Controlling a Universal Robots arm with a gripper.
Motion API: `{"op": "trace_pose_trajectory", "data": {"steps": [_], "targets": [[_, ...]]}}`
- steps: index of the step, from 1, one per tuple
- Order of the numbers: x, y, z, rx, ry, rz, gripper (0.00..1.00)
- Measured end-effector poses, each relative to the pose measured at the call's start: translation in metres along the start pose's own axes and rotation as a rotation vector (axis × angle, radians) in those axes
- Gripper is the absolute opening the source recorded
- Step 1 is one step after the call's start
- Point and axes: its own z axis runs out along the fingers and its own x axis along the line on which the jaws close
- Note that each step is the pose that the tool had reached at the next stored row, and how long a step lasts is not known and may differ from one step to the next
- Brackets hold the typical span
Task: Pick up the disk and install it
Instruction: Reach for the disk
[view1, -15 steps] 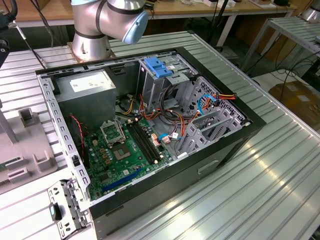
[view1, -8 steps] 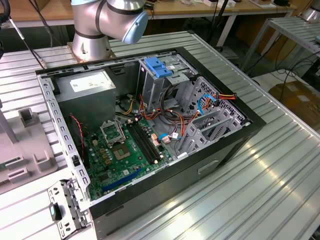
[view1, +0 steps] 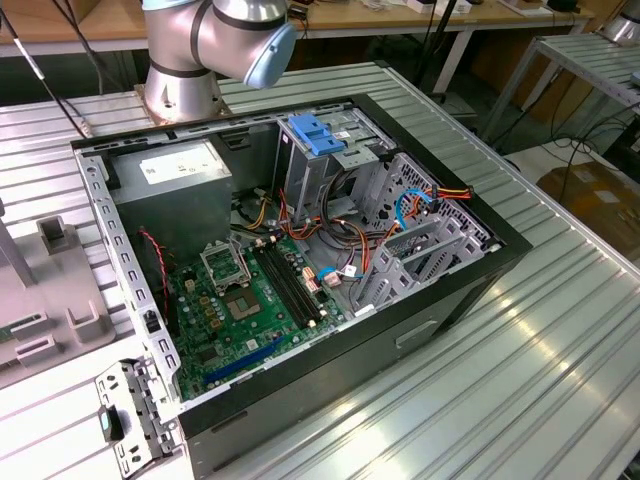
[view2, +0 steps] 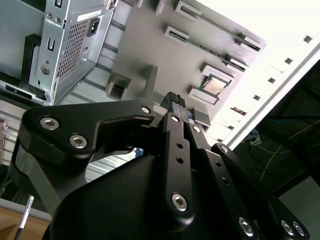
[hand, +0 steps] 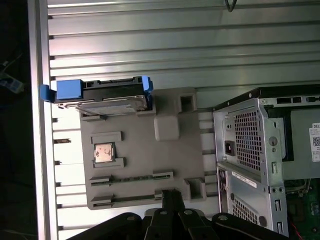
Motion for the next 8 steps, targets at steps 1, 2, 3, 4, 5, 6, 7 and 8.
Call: {"op": "trace_pose_trajectory", "data": {"steps": [1,2,3,4,5,6,7,8], "targets": [[0.0012,-0.0001,0.0001,0.0,0.0,0.0,0.11],[0.0024,-0.0002,0.0002,-0.0001,-0.0001,0.0,0.11],[0.0043,-0.0003,0.0003,0.0,0.0,0.0,0.11],[0.0055,-0.0004,0.0004,0.0,0.0,0.0,0.11],[0.0066,-0.0005,0.0004,0.0,0.0,0.0,0.11],[0.0088,-0.0007,0.0006,0.0,-0.0001,0.0,0.11],[0.0103,-0.0008,0.0007,0.0,0.0,0.0,0.11],[0.0117,-0.0009,0.0007,0.0,0.0,0.0,0.11]]}}
